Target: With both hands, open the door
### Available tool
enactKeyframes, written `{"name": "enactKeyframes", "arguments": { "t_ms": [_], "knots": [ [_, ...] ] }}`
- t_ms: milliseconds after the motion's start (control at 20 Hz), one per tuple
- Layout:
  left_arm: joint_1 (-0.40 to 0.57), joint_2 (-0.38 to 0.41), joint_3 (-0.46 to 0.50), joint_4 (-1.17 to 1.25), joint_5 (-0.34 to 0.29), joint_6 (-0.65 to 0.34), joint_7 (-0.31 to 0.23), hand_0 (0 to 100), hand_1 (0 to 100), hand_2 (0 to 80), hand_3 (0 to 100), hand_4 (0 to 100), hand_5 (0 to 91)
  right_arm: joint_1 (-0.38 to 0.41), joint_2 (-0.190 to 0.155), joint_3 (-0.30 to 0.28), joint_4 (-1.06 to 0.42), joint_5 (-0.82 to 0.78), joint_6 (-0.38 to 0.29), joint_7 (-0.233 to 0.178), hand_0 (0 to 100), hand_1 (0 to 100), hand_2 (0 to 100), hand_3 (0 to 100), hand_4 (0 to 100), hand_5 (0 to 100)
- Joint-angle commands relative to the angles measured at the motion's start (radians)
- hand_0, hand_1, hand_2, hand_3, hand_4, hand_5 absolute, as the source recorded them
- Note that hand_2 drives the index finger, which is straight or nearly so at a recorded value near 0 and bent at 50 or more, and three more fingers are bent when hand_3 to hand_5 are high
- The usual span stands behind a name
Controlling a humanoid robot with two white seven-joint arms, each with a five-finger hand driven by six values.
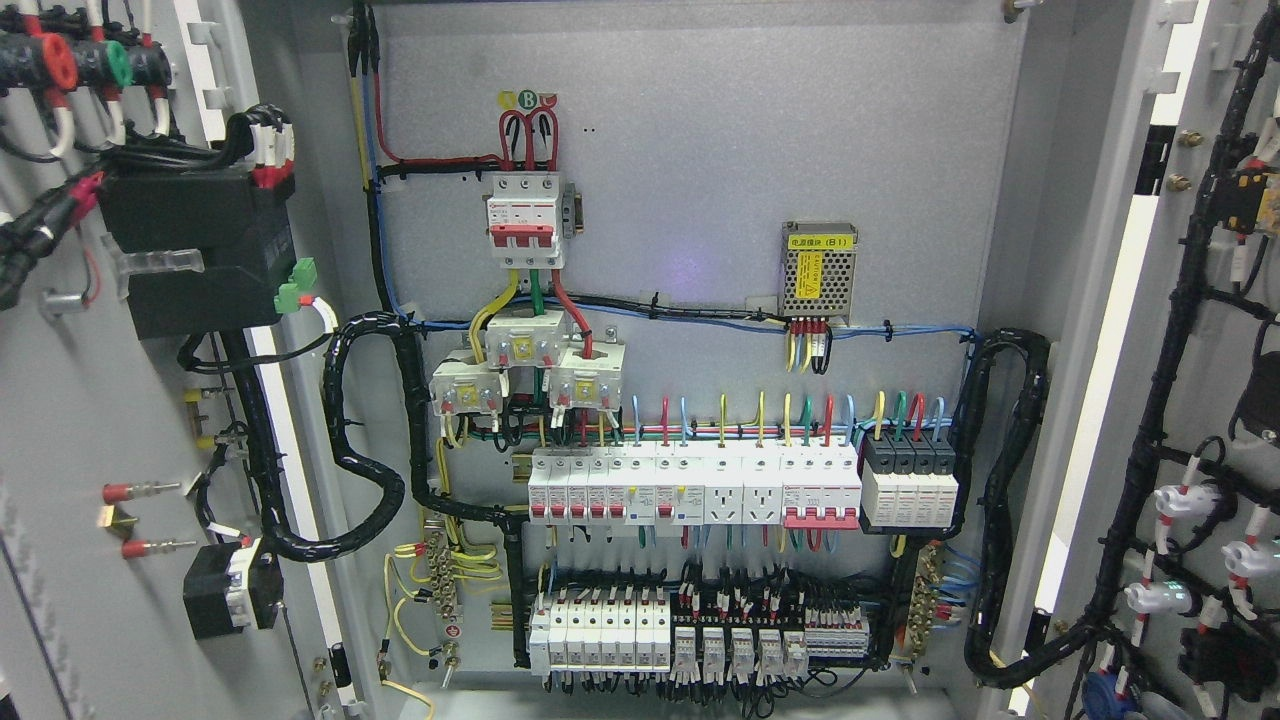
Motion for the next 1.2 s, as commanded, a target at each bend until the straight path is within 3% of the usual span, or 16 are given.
{"name": "enactKeyframes", "arguments": {
  "t_ms": [0, 250, 701, 902, 1152],
  "knots": [
    [0.021, 0.006, 0.164, -0.004, 0.077, -0.716, 0.0, 0, 0, 0.0, 0, 0, 0.0, 0.014, 0.017, -0.043, 0.0, -0.021, -0.001, -0.001, 38, 0, 0, 0, 0, 0],
    [0.047, 0.037, 0.263, 0.005, 0.157, -0.709, 0.0, 0, 0, 0.0, 0, 0, 0.0, 0.042, 0.038, -0.096, 0.0, -0.026, -0.004, -0.005, 38, 0, 0, 0, 0, 0],
    [0.035, 0.149, 0.358, 0.152, 0.272, -0.696, 0.0, 0, 0, 0.0, 0, 0, 0.0, 0.091, 0.042, -0.152, 0.004, -0.095, -0.002, -0.007, 38, 0, 0, 0, 0, 0],
    [-0.029, 0.215, 0.398, 0.244, 0.316, -0.64, 0.0, 0, 0, 0.0, 0, 0, 0.0, 0.103, 0.04, -0.179, 0.015, -0.096, -0.002, -0.007, 38, 0, 0, 0, 0, 0],
    [-0.124, 0.256, 0.423, 0.359, 0.318, -0.585, 0.0, 0, 0, 0.0, 0, 0, 0.0, 0.122, 0.04, -0.202, 0.032, -0.098, -0.004, -0.005, 38, 0, 0, 0, 0, 0]
  ]
}}
